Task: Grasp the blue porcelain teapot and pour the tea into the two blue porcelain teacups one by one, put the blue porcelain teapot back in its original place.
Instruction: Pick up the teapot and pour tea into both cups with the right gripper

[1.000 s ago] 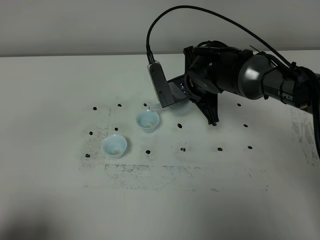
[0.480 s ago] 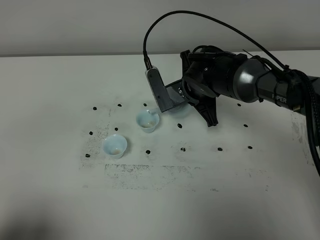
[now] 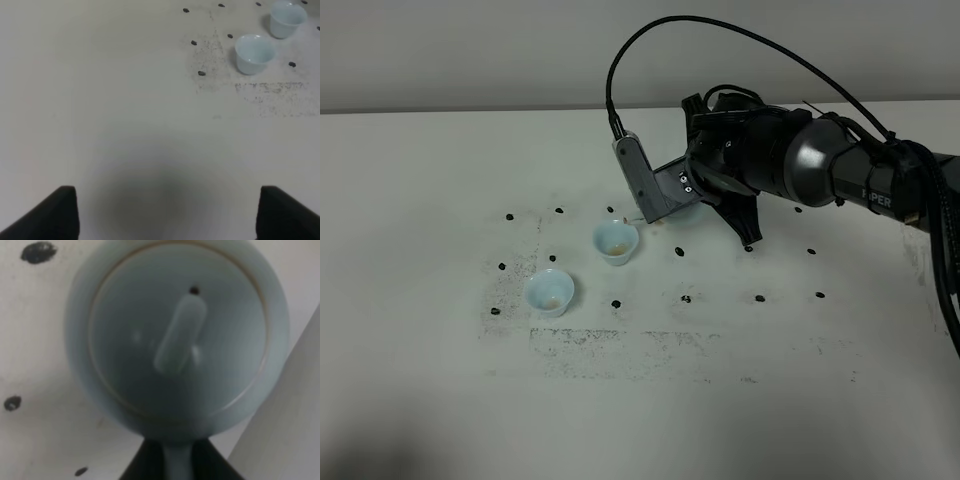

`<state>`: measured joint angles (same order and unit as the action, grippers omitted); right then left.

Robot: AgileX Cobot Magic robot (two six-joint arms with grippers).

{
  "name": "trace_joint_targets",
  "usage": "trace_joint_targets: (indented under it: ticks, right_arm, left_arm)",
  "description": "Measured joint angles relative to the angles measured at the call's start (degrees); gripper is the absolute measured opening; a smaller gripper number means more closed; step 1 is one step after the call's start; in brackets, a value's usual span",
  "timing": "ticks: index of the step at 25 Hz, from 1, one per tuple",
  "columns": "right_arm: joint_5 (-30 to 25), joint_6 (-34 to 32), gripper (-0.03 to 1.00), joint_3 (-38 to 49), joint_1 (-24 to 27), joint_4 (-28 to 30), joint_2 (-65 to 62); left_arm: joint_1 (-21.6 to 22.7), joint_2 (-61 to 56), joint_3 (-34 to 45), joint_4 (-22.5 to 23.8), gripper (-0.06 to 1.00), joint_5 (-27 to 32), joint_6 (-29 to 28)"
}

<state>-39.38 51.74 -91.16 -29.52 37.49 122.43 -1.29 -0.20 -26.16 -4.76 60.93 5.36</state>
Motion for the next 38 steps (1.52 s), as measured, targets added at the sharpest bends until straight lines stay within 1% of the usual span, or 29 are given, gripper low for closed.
trace_joint_targets:
  ticks: [8,38]
  right_arm:
    - [-1.9,-0.26,0.08,0.0,-1.6,3.68,0.0]
    - [-2.55,-1.72,0.08,0.0,-2.23,9.5,0.0]
  left_arm:
    - [0.0,0.0,0.0,0.0,0.73,0.0,0.0]
    - [0.0,0.0,0.0,0.0,0.73,0.0,0.0]
